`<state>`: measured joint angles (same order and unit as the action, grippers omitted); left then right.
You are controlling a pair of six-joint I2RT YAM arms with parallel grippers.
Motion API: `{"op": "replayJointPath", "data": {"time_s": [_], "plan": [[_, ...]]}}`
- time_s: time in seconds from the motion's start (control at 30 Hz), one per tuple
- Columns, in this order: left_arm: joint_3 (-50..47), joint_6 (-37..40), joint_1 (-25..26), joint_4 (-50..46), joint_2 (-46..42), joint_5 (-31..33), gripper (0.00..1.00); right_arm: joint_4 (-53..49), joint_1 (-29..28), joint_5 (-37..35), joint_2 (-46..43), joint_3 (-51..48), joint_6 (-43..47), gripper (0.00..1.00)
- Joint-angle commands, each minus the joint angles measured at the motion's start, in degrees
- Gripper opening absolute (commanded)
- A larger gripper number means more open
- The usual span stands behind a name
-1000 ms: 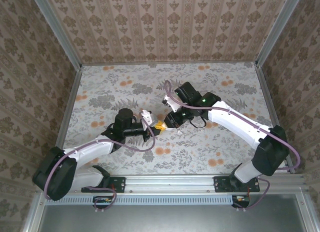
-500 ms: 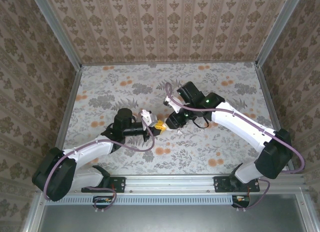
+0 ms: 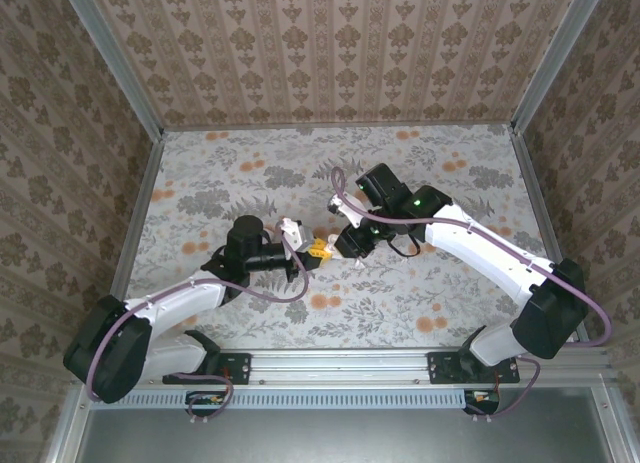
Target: Insert the wireless bluetooth earbuds into the charging case
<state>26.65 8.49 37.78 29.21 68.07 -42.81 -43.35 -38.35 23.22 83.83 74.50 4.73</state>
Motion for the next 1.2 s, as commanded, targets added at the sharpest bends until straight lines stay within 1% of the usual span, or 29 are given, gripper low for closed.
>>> {"op": "replayJointPath", "data": {"time_s": [0.0, 0.23, 0.37, 0.47, 0.57, 0.6, 0.73, 0.83, 0.87, 0.93, 1.0, 1.1, 1.17], "plan": [[2.11, -0.62, 0.45, 3.13, -1.54, -4.79, 0.0, -0.11, 0.32, -0.31, -0.11, -0.78, 2.91, 0.21], [2.21, -1.18, 0.54, 4.12, -0.71, -5.37, 0.0, 1.17, -1.2, -4.56, -0.53, -1.51, 5.44, 0.2], [1.84, -1.05, 0.49, 4.11, -0.73, -4.83, 0.0, 2.31, -1.2, -5.29, -2.39, -1.75, 3.55, 0.2], [1.25, -1.01, 0.54, 4.23, -1.01, -3.72, 0.0, 4.94, -0.88, -5.03, -6.58, -3.23, 0.03, 0.25], [0.7, -0.95, 0.45, 4.54, -1.01, -1.94, 0.0, 7.96, 0.08, -4.84, -10.73, -5.28, -4.92, 0.34], [0.47, -1.0, 0.41, 4.54, -1.01, -1.08, 0.0, 8.85, 0.57, -4.9, -12.05, -6.1, -6.96, 0.37], [-0.5, -1.08, 0.11, 5.02, -1.44, 2.15, 0.0, 11.11, 2.47, -5.36, -16.15, -8.81, -14.74, 0.42], [-1.54, -0.99, -0.25, 4.6, -2.42, 5.58, 0.0, 9.51, 3.08, -11.09, -17.25, -9.68, -19.95, 0.41], [-2.05, -0.98, -0.46, 4.21, -3.03, 8.08, 0.0, 8.56, 3.1, -13.51, -17.21, -10.09, -21.78, 0.41], [-3.12, -0.91, -0.79, 3.21, -4.47, 11.12, 0.0, 7.14, 3.1, -16.95, -16.42, -11.34, -24.84, 0.39], [-4.23, -0.8, -1.08, 1.66, -6.11, 14.31, 0.0, 6.83, 2.95, -18.53, -15.0, -13.47, -27.23, 0.37], [-6.39, -1.06, -1.48, 0.85, -9.19, 17.62, 0.0, 7.89, 1.9, -18.85, -11.08, -16.52, -27.6, 0.37], [-7.91, -1.4, -1.72, 0.6, -11.18, 19.15, 0.0, 9.43, 1.87, -17.62, -7.86, -17.66, -26.21, 0.37]]}}
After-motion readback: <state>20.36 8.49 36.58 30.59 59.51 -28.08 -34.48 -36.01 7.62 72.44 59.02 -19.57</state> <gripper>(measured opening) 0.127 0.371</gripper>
